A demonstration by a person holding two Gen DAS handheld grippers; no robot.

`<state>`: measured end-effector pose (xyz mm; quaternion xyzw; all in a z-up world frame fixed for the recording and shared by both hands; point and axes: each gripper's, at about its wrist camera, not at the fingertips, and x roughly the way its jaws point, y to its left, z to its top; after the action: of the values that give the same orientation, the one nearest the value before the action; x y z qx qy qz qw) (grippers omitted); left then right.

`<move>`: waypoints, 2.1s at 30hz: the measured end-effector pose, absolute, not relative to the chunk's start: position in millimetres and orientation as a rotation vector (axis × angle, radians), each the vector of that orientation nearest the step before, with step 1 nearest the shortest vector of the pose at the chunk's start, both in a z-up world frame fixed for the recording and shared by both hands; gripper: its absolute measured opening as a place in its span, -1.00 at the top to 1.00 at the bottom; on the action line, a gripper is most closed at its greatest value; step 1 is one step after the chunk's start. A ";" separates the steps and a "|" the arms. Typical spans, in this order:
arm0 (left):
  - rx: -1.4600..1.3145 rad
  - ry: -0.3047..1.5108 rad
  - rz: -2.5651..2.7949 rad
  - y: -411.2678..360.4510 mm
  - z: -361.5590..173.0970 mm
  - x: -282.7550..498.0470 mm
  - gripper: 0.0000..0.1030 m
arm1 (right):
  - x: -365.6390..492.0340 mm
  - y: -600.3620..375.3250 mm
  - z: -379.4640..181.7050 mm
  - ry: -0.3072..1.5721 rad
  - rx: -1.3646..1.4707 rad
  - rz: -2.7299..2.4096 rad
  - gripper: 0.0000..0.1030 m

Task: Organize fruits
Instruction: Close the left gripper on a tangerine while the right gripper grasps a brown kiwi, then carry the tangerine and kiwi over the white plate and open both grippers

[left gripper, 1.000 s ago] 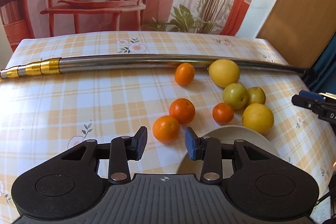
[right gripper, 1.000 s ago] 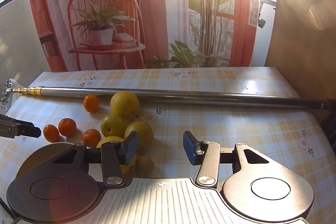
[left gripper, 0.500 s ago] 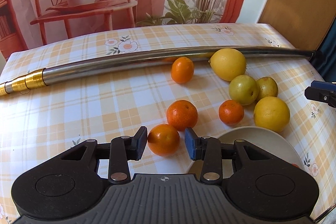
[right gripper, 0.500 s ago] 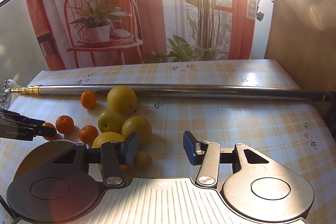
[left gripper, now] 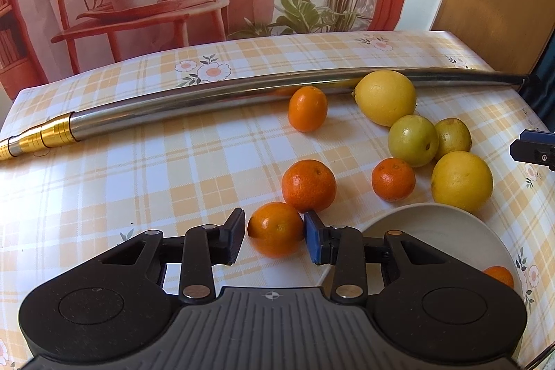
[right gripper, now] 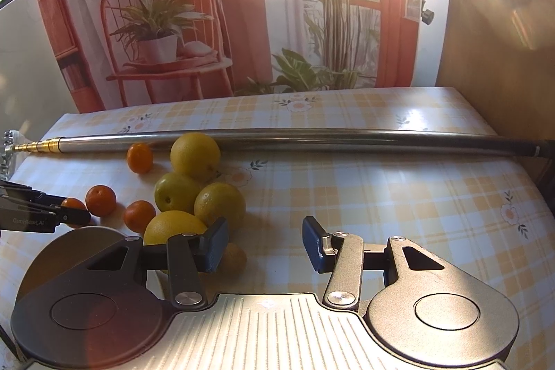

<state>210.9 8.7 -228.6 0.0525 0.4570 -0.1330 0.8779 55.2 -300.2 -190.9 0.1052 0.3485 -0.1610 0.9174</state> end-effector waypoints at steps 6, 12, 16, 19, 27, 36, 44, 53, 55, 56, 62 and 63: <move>0.109 0.943 -0.274 9.5 -226.1 206.5 0.29 | 56.7 -301.3 -199.5 0.749 0.219 -0.314 0.15; 0.104 0.932 -0.278 10.8 -222.6 202.0 0.29 | 60.3 -297.2 -210.8 0.790 0.208 -0.288 0.19; 0.087 0.921 -0.287 12.9 -218.7 199.4 0.31 | 65.5 -294.2 -216.1 0.820 0.180 -0.256 0.31; 0.086 0.919 -0.290 11.9 -218.0 197.8 0.31 | 70.7 -291.0 -218.4 0.836 0.148 -0.230 0.36; 0.075 0.929 -0.287 13.8 -219.8 199.3 0.30 | 80.4 -288.9 -219.0 0.834 0.114 -0.212 0.43; 0.043 0.976 -0.280 16.4 -232.4 208.6 0.29 | 86.7 -291.5 -225.2 0.842 0.130 -0.209 0.48; 0.056 0.958 -0.280 14.5 -233.3 206.9 0.29 | 91.6 -293.3 -228.9 0.834 0.159 -0.206 0.55; 0.051 0.948 -0.276 14.3 -233.1 208.0 0.29 | 93.2 -297.8 -232.8 0.802 0.190 -0.220 0.53; 0.053 0.947 -0.277 14.4 -233.2 207.1 0.29 | 93.1 -299.6 -234.1 0.799 0.201 -0.223 0.53; 0.052 0.946 -0.277 14.7 -233.2 206.3 0.29 | 92.8 -300.2 -234.5 0.797 0.205 -0.221 0.54; 0.048 0.941 -0.275 18.5 -231.9 201.1 0.29 | 88.2 -297.3 -234.9 0.788 0.189 -0.235 0.55; 0.043 0.940 -0.276 19.5 -231.4 199.3 0.29 | 87.1 -296.6 -234.8 0.787 0.188 -0.237 0.55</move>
<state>199.3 19.5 -231.4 0.0207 0.4513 -0.1324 0.8822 87.1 -296.6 -234.8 0.0914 0.3819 -0.1152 0.9124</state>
